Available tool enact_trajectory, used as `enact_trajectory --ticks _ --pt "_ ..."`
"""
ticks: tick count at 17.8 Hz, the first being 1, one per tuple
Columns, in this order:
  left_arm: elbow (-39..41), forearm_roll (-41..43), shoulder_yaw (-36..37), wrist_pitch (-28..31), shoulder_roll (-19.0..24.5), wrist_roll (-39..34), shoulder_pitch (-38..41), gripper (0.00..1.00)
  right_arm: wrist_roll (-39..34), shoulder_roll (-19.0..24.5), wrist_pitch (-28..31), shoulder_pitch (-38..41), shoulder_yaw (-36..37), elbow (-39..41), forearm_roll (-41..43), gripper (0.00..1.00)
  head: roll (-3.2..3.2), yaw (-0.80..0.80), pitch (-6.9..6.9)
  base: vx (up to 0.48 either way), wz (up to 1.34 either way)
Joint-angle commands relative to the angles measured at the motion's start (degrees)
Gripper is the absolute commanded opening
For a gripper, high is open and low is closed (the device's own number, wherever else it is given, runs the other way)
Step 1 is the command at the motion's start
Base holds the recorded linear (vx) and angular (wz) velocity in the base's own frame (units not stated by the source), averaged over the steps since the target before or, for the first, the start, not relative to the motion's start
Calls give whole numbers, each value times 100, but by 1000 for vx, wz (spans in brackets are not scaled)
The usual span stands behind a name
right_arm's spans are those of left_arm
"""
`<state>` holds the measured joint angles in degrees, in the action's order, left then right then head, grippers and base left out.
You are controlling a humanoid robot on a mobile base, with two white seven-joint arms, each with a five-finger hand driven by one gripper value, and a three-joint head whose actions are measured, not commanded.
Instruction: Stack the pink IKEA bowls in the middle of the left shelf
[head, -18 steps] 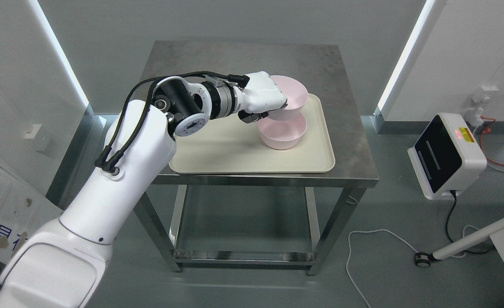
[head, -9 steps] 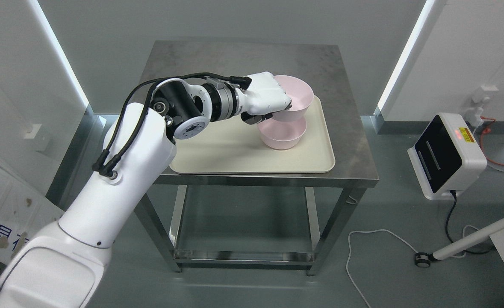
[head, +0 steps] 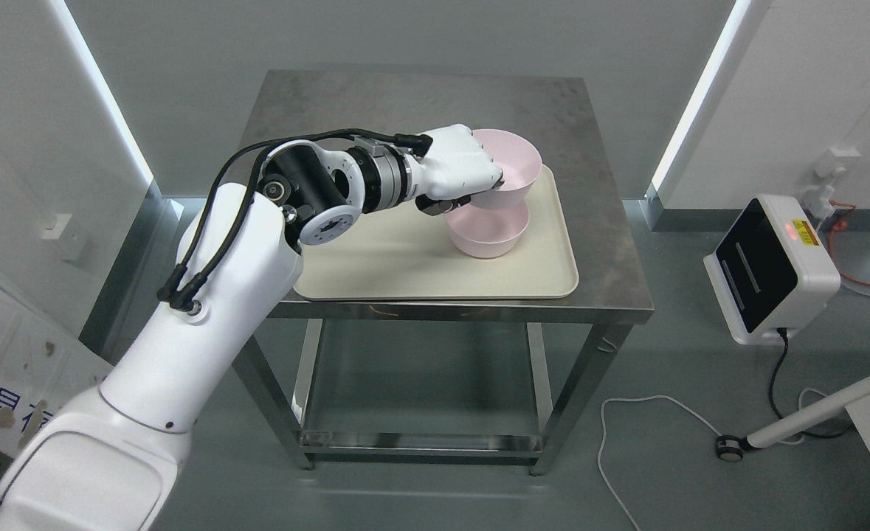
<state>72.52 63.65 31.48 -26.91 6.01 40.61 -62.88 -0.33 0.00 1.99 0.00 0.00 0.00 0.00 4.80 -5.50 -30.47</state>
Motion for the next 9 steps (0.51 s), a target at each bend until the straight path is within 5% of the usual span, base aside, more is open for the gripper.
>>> enact_trajectory --ticks 1,3,5,6,9 --pt "61 -281 -28 -129 67 665 30 25 -2 -100 3 9 62 193 0 100 0 0 0 0 0" --pt "61 -362 42 -218 76 747 21 1 -2 -100 3 9 62 193 0 100 0 0 0 0 0" --pt "61 -353 51 -262 76 729 13 1 -2 -100 3 9 62 193 0 100 0 0 0 0 0" --pt "61 -336 43 -262 58 721 13 6 -2 -100 3 9 62 193 0 100 0 0 0 0 0" --pt "61 -301 -10 -227 -56 572 -14 48 -2 -100 3 9 62 193 0 100 0 0 0 0 0"
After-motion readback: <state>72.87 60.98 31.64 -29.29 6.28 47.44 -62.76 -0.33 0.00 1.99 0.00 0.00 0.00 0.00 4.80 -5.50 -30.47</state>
